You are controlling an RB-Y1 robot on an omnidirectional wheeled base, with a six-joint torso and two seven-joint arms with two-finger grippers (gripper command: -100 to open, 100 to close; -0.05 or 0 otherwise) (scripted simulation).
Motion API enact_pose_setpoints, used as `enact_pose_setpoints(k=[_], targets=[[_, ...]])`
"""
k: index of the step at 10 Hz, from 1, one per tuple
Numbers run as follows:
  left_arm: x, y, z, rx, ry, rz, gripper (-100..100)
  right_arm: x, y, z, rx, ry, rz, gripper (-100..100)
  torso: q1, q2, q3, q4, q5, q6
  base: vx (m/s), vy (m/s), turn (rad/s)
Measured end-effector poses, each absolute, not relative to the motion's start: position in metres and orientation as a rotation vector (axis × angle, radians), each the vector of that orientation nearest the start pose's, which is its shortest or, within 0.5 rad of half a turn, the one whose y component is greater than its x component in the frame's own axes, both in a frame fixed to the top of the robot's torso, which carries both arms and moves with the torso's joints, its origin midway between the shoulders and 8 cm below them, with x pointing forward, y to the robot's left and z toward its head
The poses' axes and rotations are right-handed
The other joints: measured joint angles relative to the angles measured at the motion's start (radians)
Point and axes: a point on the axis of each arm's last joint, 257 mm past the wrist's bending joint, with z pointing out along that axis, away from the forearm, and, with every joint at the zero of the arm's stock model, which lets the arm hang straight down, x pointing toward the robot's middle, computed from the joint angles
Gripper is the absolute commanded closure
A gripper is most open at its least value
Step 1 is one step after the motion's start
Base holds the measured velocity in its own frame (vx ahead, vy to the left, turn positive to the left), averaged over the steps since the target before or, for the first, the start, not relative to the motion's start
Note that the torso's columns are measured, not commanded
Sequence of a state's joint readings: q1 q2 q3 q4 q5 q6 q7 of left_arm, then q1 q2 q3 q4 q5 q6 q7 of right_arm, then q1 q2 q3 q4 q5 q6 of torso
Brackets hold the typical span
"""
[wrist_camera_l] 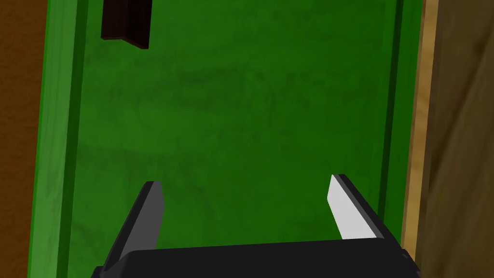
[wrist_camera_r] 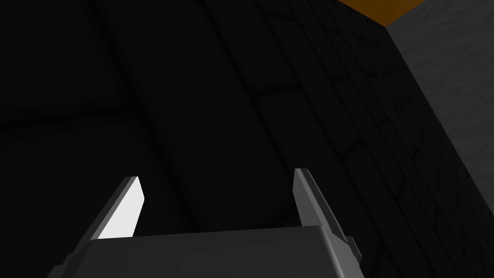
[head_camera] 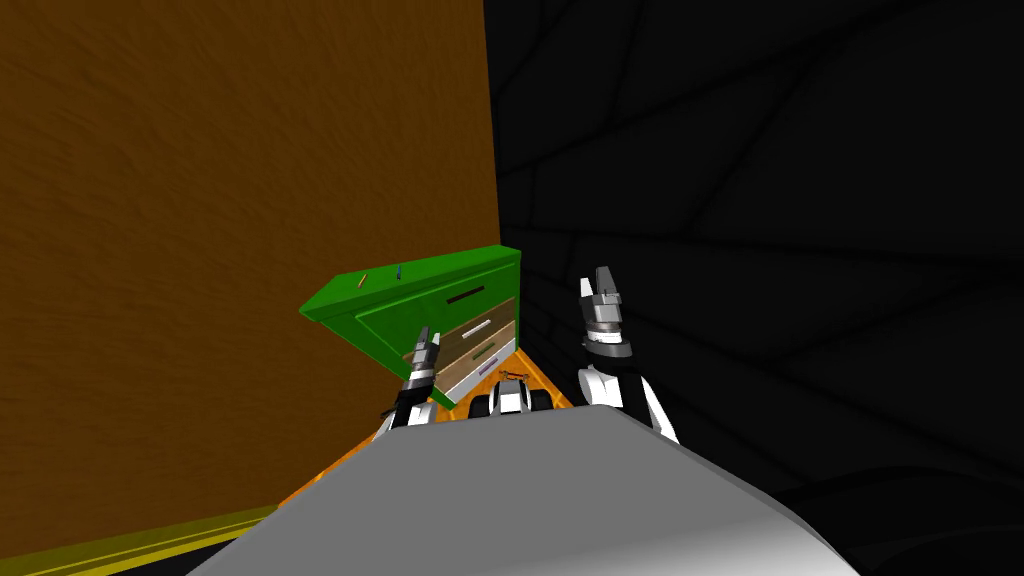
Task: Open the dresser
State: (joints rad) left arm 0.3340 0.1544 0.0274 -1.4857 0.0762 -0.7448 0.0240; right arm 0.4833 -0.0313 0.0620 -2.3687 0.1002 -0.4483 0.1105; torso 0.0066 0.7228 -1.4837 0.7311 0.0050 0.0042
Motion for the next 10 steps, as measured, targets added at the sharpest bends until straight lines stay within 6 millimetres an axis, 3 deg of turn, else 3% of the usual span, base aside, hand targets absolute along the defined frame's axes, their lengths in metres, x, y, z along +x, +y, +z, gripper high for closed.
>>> enact_pose_setpoints(k=[10], targets=[[0.391, 0.338, -0.3, -1.065, 0.96, -1.16, -100, 0.339, -0.24, 0.057, 0.496, 0.678, 1.212, 0, -0.003, 0.01, 0.005, 0.005, -0.003, -0.002, 0.04, -0.058, 0.021]])
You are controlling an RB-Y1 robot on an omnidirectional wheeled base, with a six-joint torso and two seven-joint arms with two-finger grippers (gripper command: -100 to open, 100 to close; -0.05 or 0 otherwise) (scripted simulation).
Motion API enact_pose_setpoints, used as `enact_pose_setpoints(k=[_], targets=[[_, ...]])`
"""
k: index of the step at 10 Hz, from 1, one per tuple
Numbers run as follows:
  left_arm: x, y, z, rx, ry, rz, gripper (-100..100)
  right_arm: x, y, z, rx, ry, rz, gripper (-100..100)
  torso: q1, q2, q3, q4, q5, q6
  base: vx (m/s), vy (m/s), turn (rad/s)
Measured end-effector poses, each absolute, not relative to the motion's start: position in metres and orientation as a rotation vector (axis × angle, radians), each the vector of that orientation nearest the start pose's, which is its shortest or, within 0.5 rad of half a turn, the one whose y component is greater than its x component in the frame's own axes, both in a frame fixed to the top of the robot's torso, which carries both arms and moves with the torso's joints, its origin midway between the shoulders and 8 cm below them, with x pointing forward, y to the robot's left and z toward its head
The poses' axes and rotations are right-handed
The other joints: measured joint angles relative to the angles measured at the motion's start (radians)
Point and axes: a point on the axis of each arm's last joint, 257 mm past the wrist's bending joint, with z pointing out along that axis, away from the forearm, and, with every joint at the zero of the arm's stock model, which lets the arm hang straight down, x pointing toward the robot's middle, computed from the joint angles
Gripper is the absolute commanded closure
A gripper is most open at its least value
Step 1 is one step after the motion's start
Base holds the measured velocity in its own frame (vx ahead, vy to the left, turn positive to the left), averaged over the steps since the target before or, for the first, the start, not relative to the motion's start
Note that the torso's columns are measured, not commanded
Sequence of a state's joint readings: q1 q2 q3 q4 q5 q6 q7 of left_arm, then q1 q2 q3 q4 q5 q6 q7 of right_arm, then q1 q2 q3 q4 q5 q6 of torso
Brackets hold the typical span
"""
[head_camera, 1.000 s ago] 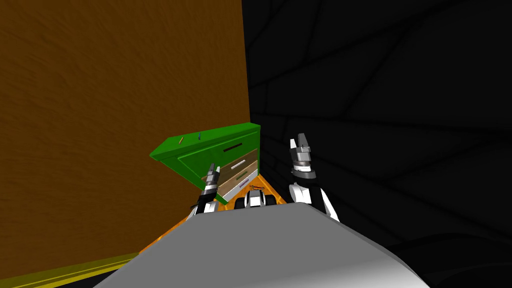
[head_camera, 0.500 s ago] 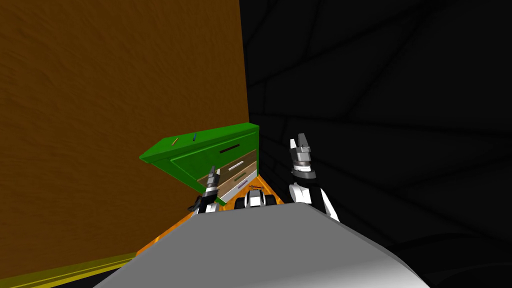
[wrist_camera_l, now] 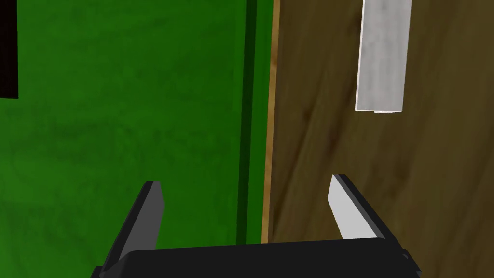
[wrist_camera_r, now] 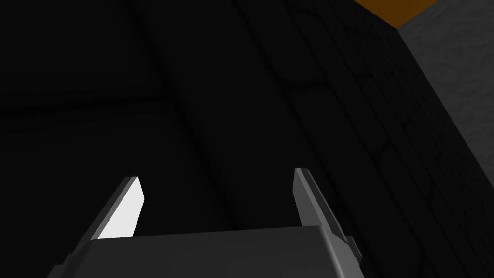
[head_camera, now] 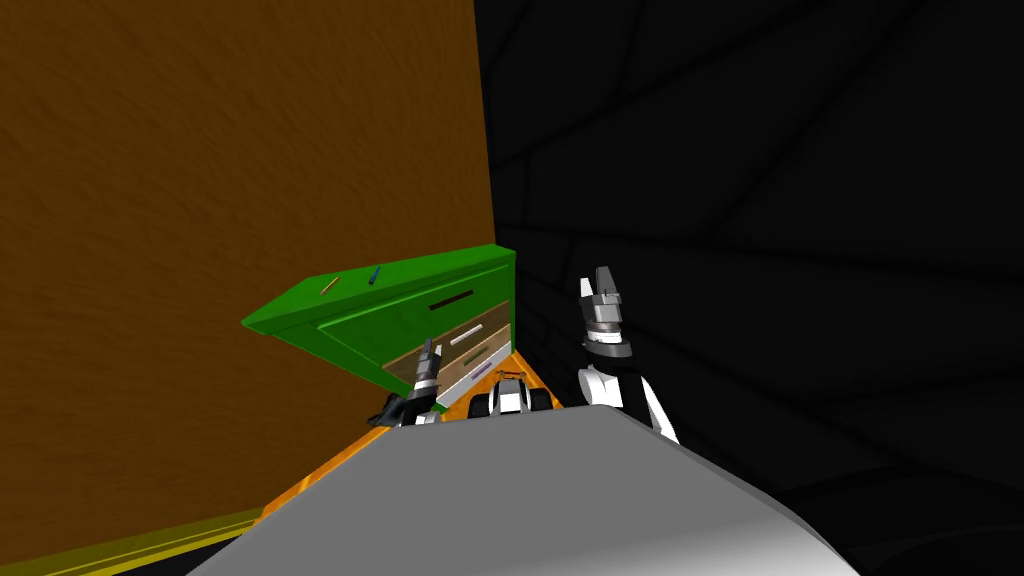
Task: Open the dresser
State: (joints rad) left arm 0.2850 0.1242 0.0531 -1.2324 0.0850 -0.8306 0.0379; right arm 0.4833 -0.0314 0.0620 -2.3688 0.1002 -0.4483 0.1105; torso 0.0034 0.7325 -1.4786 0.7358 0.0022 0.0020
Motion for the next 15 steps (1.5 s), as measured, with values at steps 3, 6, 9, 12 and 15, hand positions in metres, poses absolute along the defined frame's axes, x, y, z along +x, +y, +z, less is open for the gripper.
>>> enact_pose_setpoints(k=[3, 6, 9, 12, 15], targets=[[0.386, 0.341, -0.321, -1.104, 0.971, -1.145, -100, 0.339, -0.24, 0.057, 0.496, 0.678, 1.212, 0, -0.003, 0.006, 0.003, 0.002, -0.002, -0.002, 0.029, -0.045, 0.029], [0.382, 0.343, -0.341, -1.138, 0.98, -1.129, -100, 0.339, -0.24, 0.057, 0.496, 0.678, 1.212, 0, -0.002, 0.006, 0.003, 0.002, -0.002, -0.002, 0.021, -0.04, 0.034], [0.373, 0.345, -0.356, -1.168, 0.988, -1.115, -100, 0.339, -0.24, 0.057, 0.496, 0.678, 1.212, 0, -0.003, 0.005, 0.003, 0.002, -0.002, -0.002, 0.02, -0.036, 0.027], [0.369, 0.347, -0.368, -1.19, 0.993, -1.104, -100, 0.339, -0.24, 0.057, 0.496, 0.678, 1.212, 0, -0.003, 0.006, 0.003, 0.002, -0.002, -0.002, 0.015, -0.026, 0.016], [0.364, 0.347, -0.381, -1.217, 0.997, -1.094, -100, 0.339, -0.24, 0.057, 0.496, 0.678, 1.212, 0, -0.004, 0.005, 0.002, 0.002, -0.002, -0.002, 0.019, -0.028, 0.021]])
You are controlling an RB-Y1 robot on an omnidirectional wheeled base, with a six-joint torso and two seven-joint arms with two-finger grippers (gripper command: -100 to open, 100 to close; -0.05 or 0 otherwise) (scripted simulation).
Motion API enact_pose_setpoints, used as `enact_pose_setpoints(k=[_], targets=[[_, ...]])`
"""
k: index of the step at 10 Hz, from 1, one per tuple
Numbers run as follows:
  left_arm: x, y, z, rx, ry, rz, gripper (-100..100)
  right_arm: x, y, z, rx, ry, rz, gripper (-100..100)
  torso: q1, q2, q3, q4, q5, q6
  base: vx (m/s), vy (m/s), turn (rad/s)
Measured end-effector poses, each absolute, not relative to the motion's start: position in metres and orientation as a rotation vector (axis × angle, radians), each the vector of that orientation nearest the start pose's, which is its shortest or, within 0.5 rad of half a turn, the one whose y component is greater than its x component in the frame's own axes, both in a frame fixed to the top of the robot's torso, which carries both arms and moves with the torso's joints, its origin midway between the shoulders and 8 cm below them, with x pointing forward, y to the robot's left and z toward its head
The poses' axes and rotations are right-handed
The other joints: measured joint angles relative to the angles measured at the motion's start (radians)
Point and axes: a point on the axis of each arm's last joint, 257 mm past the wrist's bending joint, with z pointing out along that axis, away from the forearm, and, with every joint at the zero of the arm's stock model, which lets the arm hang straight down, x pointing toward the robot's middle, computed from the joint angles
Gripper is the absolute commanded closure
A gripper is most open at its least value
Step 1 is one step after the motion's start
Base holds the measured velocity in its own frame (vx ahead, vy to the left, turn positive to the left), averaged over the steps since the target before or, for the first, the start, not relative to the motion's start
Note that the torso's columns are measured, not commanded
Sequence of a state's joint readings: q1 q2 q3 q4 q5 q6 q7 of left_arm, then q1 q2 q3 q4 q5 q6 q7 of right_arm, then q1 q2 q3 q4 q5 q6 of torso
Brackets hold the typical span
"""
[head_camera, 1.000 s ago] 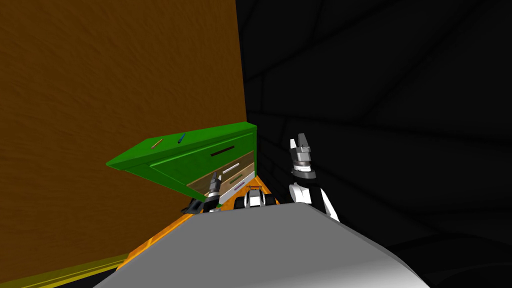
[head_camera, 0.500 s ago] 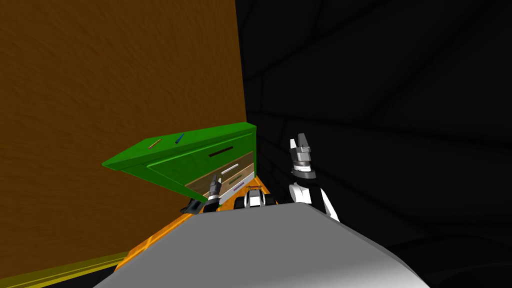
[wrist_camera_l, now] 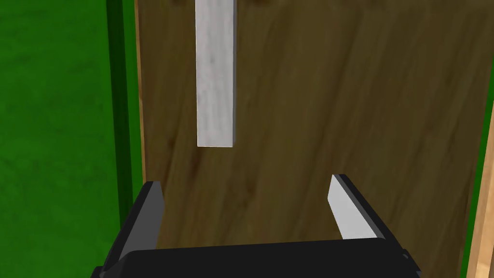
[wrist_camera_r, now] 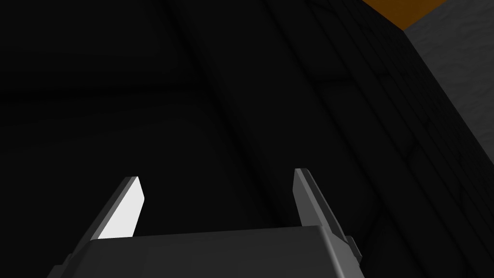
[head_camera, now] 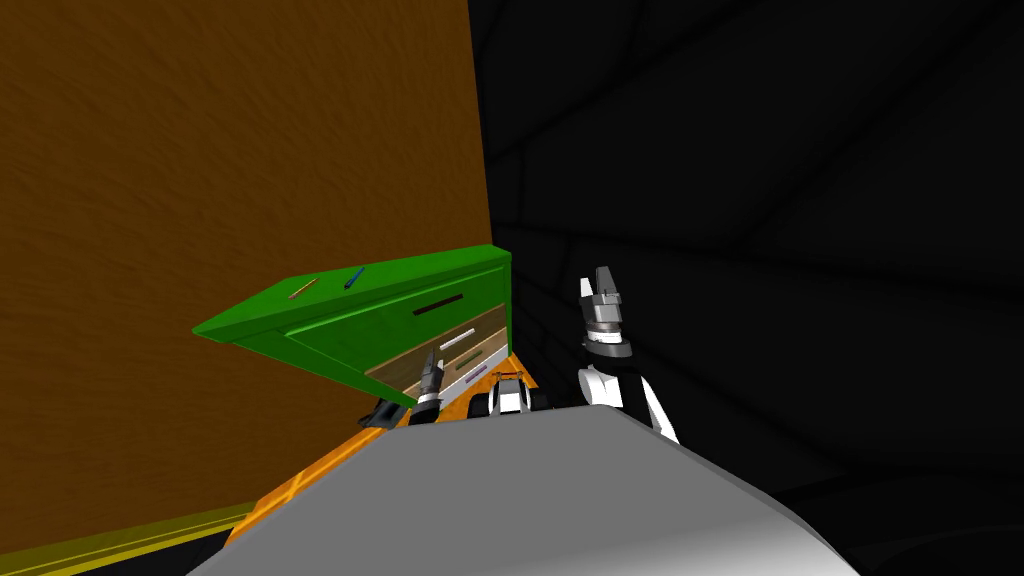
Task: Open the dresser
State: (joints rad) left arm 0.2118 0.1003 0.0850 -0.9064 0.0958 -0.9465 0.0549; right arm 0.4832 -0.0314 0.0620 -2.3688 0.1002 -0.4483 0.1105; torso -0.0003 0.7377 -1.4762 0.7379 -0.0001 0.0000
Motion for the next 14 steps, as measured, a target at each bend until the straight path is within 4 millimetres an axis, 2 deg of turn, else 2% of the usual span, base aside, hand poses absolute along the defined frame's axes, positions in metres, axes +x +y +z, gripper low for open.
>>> enact_pose_setpoints(k=[1, 3, 4, 6, 7, 12, 13, 14], targets=[[0.364, 0.347, -0.382, -1.217, 0.996, -1.094, -100, 0.339, -0.24, 0.057, 0.496, 0.678, 1.212, 0, 0.002, 0.001, 0.001, 0.0, 0.0, 0.0, 0.005, -0.006, 0.017], [0.377, 0.353, -0.376, -1.214, 0.996, -1.094, -100, 0.339, -0.24, 0.057, 0.496, 0.678, 1.212, 0, 0.001, 0.001, 0.0, 0.0, 0.0, 0.0, 0.003, -0.003, 0.007], [0.378, 0.353, -0.376, -1.216, 0.997, -1.094, 100, 0.339, -0.24, 0.057, 0.496, 0.678, 1.212, 0, 0.0, 0.001, 0.0, 0.0, 0.0, 0.0, -0.001, 0.005, -0.018], [0.366, 0.348, -0.381, -1.22, 0.997, -1.093, 100, 0.339, -0.24, 0.057, 0.496, 0.678, 1.212, 0, 0.0, 0.001, 0.0, 0.0, 0.0, 0.0, -0.001, 0.003, -0.008], [0.366, 0.348, -0.381, -1.218, 0.996, -1.094, -100, 0.339, -0.24, 0.057, 0.496, 0.678, 1.212, 0, 0.0, 0.0, 0.0, 0.0, 0.0, 0.0, -0.03, 0.026, -0.019], [0.402, 0.35, -0.358, -1.255, 0.928, -1.193, -100, 0.339, -0.24, 0.057, 0.496, 0.678, 1.212, 0, 0.0, 0.0, 0.0, 0.0, 0.0, 0.0, -0.075, 0.048, -0.011], [0.407, 0.348, -0.355, -1.271, 0.913, -1.216, -100, 0.339, -0.24, 0.057, 0.496, 0.678, 1.212, 0, 0.0, 0.0, 0.0, 0.0, 0.0, 0.0, -0.055, 0.042, -0.009], [0.412, 0.337, -0.356, -1.304, 0.889, -1.243, -100, 0.339, -0.24, 0.057, 0.496, 0.678, 1.212, 0, 0.0, -0.001, -0.001, 0.0, 0.0, 0.0, -0.031, 0.022, -0.004]])
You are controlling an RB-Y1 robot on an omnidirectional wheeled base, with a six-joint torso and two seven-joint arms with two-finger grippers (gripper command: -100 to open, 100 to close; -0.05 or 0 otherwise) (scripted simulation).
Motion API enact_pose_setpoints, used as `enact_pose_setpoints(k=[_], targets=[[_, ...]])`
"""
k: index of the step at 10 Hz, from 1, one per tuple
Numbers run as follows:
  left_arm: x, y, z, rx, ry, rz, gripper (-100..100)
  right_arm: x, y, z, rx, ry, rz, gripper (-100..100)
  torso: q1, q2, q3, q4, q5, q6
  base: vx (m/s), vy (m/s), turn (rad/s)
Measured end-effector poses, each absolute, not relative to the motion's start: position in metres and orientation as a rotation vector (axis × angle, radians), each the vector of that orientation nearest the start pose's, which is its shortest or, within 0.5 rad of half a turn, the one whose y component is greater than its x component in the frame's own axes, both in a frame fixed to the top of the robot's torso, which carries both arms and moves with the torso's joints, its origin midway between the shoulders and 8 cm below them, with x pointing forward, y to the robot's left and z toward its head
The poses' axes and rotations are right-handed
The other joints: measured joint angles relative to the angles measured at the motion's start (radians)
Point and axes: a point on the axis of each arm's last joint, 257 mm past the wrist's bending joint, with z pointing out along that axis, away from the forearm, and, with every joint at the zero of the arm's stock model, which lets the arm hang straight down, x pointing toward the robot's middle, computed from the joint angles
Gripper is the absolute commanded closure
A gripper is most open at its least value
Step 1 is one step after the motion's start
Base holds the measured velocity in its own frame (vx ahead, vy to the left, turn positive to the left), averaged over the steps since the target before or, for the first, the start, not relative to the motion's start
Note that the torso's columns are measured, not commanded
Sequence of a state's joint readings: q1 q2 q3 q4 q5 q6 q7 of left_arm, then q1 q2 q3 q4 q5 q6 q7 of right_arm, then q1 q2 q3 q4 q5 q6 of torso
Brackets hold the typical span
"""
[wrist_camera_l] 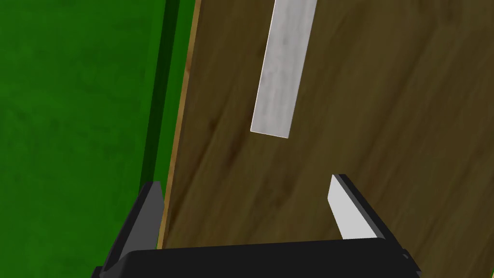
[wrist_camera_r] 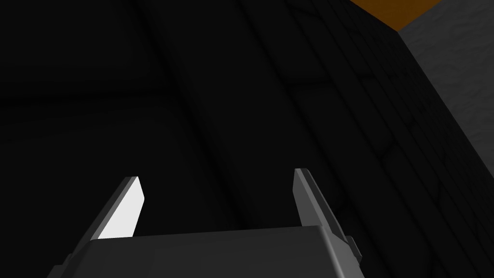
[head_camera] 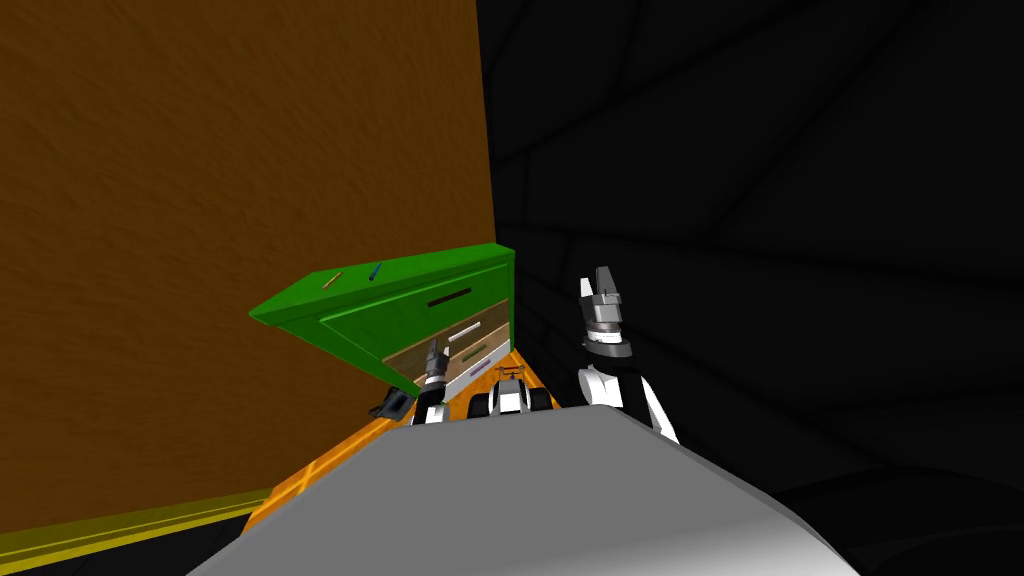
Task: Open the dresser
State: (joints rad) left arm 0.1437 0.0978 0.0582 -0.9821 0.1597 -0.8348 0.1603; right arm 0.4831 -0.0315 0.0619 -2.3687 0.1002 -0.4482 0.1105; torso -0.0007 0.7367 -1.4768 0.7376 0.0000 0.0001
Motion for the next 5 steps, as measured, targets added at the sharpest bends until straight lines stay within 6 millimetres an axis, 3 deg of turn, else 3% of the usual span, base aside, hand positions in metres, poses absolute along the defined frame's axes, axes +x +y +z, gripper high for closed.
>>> enact_pose_setpoints(k=[3, 5], targets=[[0.419, 0.31, -0.362, -1.37, 0.841, -1.291, -100, 0.339, -0.24, 0.057, 0.496, 0.678, 1.212, 0, 0.0, 0.0, 0.0, 0.0, 0.0, 0.0, -0.004, 0.003, 0.0], [0.426, 0.31, -0.359, -1.371, 0.84, -1.295, -100, 0.339, -0.24, 0.057, 0.496, 0.678, 1.211, 0, 0.001, -0.001, 0.0, 0.0, 0.0, 0.0, 0.046, 0.01, 0.018]])
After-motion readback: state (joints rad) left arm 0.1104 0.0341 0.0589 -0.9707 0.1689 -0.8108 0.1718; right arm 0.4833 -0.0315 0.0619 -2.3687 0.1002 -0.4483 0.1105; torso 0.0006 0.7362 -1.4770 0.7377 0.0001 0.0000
